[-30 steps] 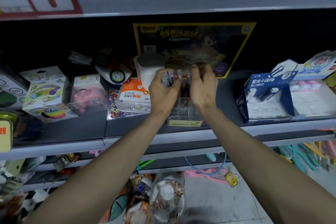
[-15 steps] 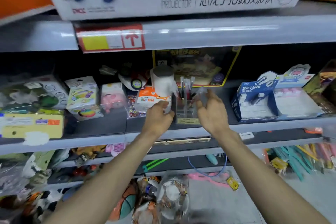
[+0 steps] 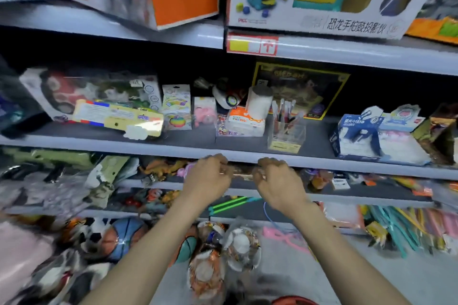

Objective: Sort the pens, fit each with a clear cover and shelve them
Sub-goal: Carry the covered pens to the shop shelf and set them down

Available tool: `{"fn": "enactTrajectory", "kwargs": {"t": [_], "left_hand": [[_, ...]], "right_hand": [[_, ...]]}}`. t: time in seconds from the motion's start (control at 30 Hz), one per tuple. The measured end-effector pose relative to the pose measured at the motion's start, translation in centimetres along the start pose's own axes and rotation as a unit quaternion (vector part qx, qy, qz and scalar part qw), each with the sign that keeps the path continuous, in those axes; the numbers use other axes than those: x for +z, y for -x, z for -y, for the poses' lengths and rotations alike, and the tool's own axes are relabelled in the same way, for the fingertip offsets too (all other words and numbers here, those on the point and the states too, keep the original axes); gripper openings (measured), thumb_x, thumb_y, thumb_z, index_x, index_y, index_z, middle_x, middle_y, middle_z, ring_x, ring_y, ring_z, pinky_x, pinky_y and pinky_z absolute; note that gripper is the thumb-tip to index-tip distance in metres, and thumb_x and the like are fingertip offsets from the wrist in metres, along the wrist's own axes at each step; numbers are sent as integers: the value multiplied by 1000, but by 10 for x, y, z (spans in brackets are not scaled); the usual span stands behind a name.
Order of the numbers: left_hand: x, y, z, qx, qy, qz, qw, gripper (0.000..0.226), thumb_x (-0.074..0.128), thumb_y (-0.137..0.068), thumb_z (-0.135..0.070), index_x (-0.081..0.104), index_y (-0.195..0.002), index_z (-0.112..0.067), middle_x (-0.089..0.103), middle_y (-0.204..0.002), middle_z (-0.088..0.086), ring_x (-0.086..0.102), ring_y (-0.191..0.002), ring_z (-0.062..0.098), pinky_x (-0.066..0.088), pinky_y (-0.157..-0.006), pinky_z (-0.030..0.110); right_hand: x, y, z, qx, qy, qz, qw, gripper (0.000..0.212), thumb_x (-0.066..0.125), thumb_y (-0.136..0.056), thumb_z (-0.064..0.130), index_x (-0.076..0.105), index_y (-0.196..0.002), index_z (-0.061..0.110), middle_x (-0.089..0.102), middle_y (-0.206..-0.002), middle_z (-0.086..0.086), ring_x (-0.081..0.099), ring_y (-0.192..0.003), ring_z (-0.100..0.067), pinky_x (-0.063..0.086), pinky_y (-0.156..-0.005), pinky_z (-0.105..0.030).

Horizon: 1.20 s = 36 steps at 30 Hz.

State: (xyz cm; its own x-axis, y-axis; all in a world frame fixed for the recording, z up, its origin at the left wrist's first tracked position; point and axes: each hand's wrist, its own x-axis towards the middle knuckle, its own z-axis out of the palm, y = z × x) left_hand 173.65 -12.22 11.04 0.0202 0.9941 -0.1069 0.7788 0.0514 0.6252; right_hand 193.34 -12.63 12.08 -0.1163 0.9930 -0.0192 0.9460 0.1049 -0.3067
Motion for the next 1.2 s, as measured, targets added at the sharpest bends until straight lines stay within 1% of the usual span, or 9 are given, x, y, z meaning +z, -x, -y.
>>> {"fn": "enactTrajectory", "kwargs": {"t": [0.17, 0.3, 0.4, 0.6, 0.7, 0.77, 0.9, 1.03, 1.2], "left_hand": [[-25, 88, 64, -85, -7, -39, 996, 29, 59, -94, -36, 70, -119, -26, 74, -116, 3, 68, -109, 31, 57, -87, 38], [-30, 158, 120, -170, 4, -68, 983, 26, 49, -84, -46, 65, -94, -29, 73, -90, -3, 70, -89, 27, 58, -72, 41], [-36, 207, 144, -225, 10, -112, 968, 22, 51, -88, -42, 64, -94, -26, 68, -88, 1, 67, -92, 31, 53, -69, 35], [-43, 280, 166, -386, 39, -199, 900, 20, 60, -85, -44, 66, -94, -28, 69, -77, 0, 67, -69, 25, 56, -66, 36], [-43, 313, 169, -458, 37, -243, 855, 18, 58, -91, -34, 68, -102, -25, 71, -91, 0, 65, -88, 27, 46, -66, 32], [-38, 335, 170, -487, 29, -271, 830, 22, 54, -92, -34, 68, -108, -26, 74, -102, -1, 67, -98, 29, 54, -74, 37], [-25, 373, 172, -540, 59, -299, 785, 34, 51, -90, -43, 70, -110, -24, 74, -105, -3, 68, -97, 25, 57, -78, 39], [-9, 407, 186, -582, 83, -326, 741, 27, 55, -93, -33, 70, -114, -27, 73, -106, -8, 68, -94, 17, 56, -77, 34], [-16, 454, 233, -612, 109, -338, 707, 29, 53, -92, -34, 69, -115, -31, 70, -107, -13, 66, -90, 13, 55, -75, 33]], "right_hand": [[31, 48, 63, -77, 34, 45, 995, 38, 45, -101, 40, 61, -128, 19, 65, -127, -10, 59, -119, -33, 49, -91, -39], [61, 78, 115, -173, 42, 78, 981, 36, 44, -102, 40, 59, -125, 17, 65, -123, -8, 58, -116, -31, 48, -90, -39], [84, 93, 152, -243, 39, 104, 964, 36, 48, -100, 41, 60, -124, 17, 66, -120, -6, 61, -115, -31, 49, -91, -40], [122, 112, 210, -387, 29, 137, 911, 35, 47, -99, 40, 64, -120, 17, 67, -116, -4, 61, -112, -26, 51, -92, -40], [139, 123, 233, -437, 32, 171, 882, 38, 45, -100, 43, 63, -121, 18, 67, -118, -3, 60, -112, -24, 51, -92, -39], [149, 134, 245, -464, 22, 193, 864, 35, 45, -99, 43, 63, -117, 19, 66, -115, -1, 60, -111, -23, 51, -88, -39], [170, 166, 256, -502, 16, 231, 833, 28, 46, -99, 39, 63, -112, 21, 66, -106, 0, 60, -105, -22, 50, -86, -38], [191, 195, 279, -525, 27, 274, 805, 27, 50, -97, 36, 65, -114, 21, 67, -107, 0, 61, -105, -23, 49, -85, -39], [223, 219, 335, -521, 27, 287, 803, 26, 47, -91, 38, 64, -99, 21, 66, -94, -1, 62, -92, -25, 47, -77, -39]]}}
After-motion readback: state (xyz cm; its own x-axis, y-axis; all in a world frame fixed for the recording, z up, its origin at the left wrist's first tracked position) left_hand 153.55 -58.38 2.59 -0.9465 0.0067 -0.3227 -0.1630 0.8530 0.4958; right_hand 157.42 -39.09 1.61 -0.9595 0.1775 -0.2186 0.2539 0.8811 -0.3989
